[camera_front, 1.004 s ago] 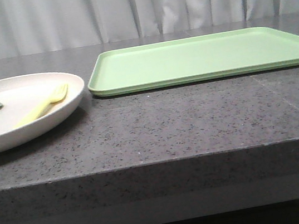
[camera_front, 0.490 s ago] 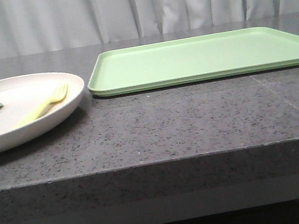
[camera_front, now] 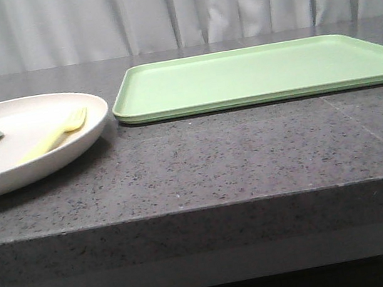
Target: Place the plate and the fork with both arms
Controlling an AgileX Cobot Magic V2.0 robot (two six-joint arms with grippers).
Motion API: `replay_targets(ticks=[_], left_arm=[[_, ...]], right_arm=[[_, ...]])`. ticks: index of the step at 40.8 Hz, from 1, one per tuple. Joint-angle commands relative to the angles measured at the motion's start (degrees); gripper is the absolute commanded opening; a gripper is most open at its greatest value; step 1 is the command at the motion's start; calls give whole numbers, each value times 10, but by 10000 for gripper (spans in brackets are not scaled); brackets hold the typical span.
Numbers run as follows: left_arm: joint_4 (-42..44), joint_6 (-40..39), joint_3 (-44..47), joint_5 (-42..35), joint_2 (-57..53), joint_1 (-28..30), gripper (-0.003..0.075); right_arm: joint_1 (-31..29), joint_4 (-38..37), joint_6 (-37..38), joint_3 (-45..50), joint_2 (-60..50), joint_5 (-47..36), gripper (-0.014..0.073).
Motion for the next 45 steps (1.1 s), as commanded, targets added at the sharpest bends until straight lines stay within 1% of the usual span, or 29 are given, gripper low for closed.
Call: replay_targets(ticks=[1,8,12,19,24,26,30,37,45], left_arm=[[-1,-1,2,-51,-12,1,-18],[-1,-1,2,-59,-12,1,-18],[-1,-1,2,-82,-12,1,-18],[-1,-1,2,-154,-12,1,-18],[-1,-1,-2,-228,-12,1,-18],[-1,-2,-9,-243,-12,1,-18],[-1,-2,-36,-244,-11,1,-18],[-1,-2,-103,-237,-1,1,-18],[-1,-2,-200,-135,63,1,-18]], right_arm=[[-2,-8,-3,-2,-10,-53,-68],[-2,-8,-3,-2,-10,-64,-68],[-2,-8,-3,-2,-10,-85,-68],[-2,-8,-3,-4,-10,-136,-68],[-2,-8,-3,-37,-10,-138,-68],[-2,-8,-3,-56,-10,-137,-68],[-2,-8,-3,-97,-10,-123,-68],[-2,-8,-3,-173,2,-74,-68],[-2,-7,-3,-267,77,2,-68]])
